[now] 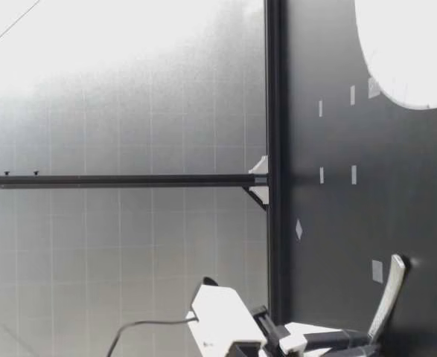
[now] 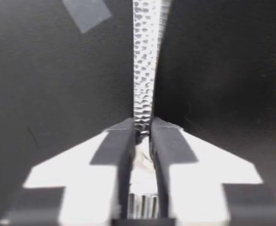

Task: Pick up the fork and place it on the plate.

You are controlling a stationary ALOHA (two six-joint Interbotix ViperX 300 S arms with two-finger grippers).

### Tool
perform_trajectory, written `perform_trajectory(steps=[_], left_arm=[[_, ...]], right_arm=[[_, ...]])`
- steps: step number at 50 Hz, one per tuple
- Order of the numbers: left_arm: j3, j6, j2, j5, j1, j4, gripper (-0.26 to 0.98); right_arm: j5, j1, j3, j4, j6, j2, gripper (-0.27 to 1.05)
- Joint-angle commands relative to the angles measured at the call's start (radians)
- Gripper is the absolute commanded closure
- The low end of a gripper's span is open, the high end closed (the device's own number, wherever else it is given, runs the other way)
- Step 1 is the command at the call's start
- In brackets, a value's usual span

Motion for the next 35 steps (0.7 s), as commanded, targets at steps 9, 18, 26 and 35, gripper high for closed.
perform_trajectory(steps=[9,18,26,35], left_arm=[[-0.063,-0.020,-0.175,0.026,0.008,0.002,0.71],[-0.064,-0.014,-0.264,-0.190,-0.077,0.021,0.71],[-0.077,0.018,-0.229,-0.411,-0.149,0.103,0.71],[-0.097,0.198,-0.202,-0.661,-0.166,0.184,0.71]], right_arm=[[-0.049,-0.005,-0.020,-0.034,-0.029,0.008,0.81],[-0.064,-0.005,-0.020,-0.156,-0.129,0.028,0.81],[-0.138,-0.005,-0.029,-0.190,-0.196,0.040,0.81],[-0.267,-0.005,-0.025,-0.212,-0.272,0.114,0.78]])
